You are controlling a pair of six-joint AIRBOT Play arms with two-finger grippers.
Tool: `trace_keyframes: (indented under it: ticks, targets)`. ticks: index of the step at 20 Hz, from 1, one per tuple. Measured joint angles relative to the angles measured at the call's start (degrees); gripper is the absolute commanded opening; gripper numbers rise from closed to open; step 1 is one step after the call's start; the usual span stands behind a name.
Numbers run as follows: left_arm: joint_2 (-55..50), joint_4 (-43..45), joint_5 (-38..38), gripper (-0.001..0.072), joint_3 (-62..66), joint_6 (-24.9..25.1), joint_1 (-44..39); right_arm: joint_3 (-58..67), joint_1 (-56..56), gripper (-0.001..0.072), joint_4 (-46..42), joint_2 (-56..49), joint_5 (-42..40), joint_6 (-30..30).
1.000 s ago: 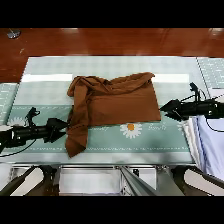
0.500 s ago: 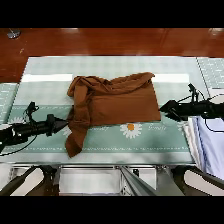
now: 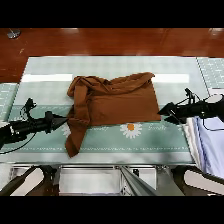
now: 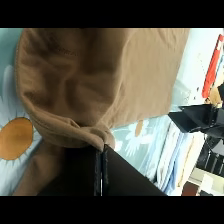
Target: Fold the shirts.
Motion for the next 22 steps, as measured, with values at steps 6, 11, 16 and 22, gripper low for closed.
trace_keyframes:
  ticks: [6,11,16,22]
  targets:
    - [0.0,-0.31,1.42,0.002,0.07,0.02,0.0,7.15,8.44,0.0026,2.45,-7.56,-0.76,-1.75]
    - [1.77,-7.26,0.37,0.0019,5.14,1.11,0.28,18.43,11.87,0.0025,2.73,-8.28,4.44,-2.25]
    - [4.87,-18.23,2.03,0.0019,26.88,0.57,0.39,46.12,10.05,0.0025,-2.4,-2.45,8.87,1.53]
    - [6.51,-3.5,5.35,0.0018,62.55,-12.17,0.42,74.53,6.08,0.0025,-8.79,8.92,13.33,4.46]
